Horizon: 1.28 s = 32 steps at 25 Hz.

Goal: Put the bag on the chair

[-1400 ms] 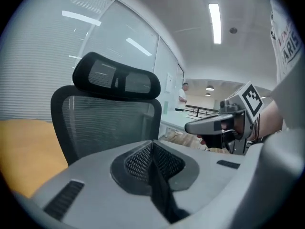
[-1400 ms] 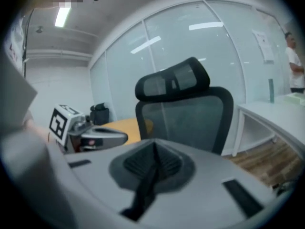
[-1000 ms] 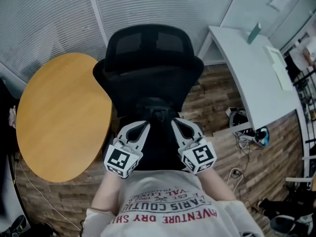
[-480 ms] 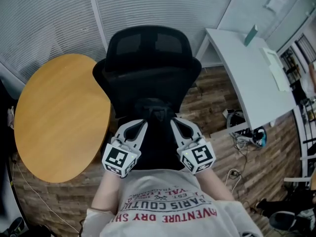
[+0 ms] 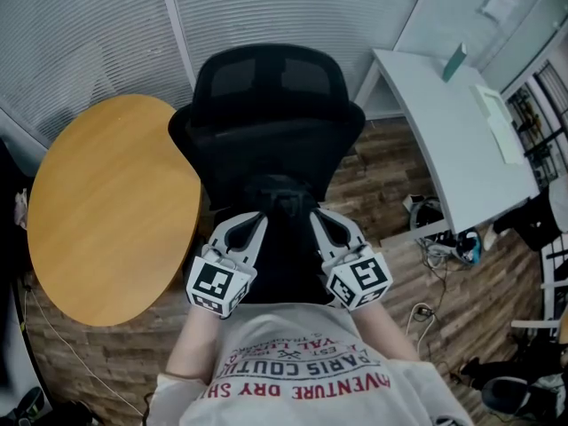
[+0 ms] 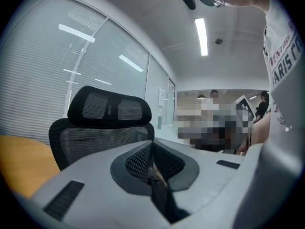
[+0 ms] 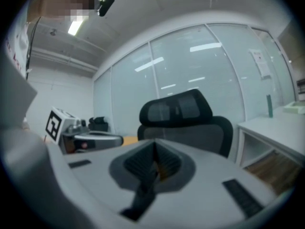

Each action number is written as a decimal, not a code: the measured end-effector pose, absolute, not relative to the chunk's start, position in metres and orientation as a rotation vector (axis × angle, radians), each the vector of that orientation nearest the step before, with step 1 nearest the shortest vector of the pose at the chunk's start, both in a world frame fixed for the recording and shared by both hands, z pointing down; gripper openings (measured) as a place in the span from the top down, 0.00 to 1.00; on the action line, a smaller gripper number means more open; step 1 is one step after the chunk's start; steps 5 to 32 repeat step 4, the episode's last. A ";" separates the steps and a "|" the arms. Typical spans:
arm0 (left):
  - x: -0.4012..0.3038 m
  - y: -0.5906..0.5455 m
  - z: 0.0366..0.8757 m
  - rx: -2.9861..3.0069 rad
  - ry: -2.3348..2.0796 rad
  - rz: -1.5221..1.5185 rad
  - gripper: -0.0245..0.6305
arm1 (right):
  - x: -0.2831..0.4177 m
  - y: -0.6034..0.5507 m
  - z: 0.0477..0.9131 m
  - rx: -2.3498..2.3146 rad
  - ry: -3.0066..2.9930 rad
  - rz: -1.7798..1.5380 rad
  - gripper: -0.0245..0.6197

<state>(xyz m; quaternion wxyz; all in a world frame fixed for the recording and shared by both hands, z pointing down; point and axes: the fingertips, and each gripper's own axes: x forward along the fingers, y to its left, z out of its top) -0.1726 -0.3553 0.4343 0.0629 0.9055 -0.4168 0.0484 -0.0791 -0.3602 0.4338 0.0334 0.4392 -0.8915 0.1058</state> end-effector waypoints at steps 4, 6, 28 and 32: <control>-0.171 -0.354 0.435 2.746 -1.230 0.148 0.91 | -0.072 -0.366 0.434 1.383 -2.728 0.362 0.92; -0.171 -0.354 0.435 2.746 -1.230 0.148 0.91 | -0.072 -0.366 0.434 1.383 -2.728 0.362 0.92; -0.171 -0.354 0.435 2.746 -1.230 0.148 0.91 | -0.072 -0.366 0.434 1.383 -2.728 0.362 0.92; -0.171 -0.354 0.435 2.746 -1.230 0.148 0.91 | -0.072 -0.366 0.434 1.383 -2.728 0.362 0.92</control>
